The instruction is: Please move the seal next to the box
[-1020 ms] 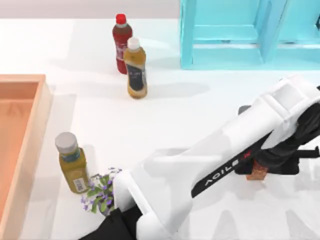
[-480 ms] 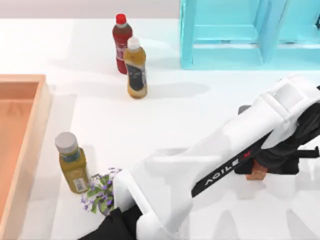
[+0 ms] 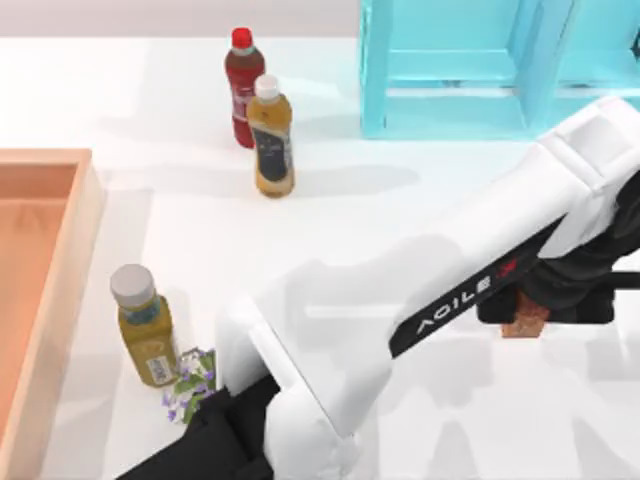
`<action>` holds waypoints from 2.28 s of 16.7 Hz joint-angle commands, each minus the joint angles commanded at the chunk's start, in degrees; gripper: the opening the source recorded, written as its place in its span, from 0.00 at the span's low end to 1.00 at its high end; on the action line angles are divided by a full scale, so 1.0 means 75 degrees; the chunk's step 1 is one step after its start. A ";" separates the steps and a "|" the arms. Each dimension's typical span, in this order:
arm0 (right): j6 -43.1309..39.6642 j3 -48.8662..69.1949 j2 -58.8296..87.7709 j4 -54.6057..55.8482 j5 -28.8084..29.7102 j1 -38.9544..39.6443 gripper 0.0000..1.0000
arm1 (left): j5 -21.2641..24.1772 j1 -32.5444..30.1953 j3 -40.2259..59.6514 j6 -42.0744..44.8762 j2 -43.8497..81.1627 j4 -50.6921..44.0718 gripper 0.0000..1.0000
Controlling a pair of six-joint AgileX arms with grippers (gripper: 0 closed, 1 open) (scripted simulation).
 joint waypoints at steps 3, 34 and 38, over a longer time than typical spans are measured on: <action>0.0000 0.0000 0.0000 0.0000 0.0000 0.0000 1.00 | -0.0005 -0.0005 -0.0444 0.0004 -0.0331 0.0061 0.00; 0.0000 0.0000 0.0000 0.0000 0.0000 0.0000 1.00 | 0.0870 0.6091 -1.2787 0.5944 -0.9190 0.4238 0.00; 0.0000 0.0000 0.0000 0.0000 0.0000 0.0000 1.00 | 0.0869 0.6101 -1.2805 0.5955 -0.9204 0.4244 0.00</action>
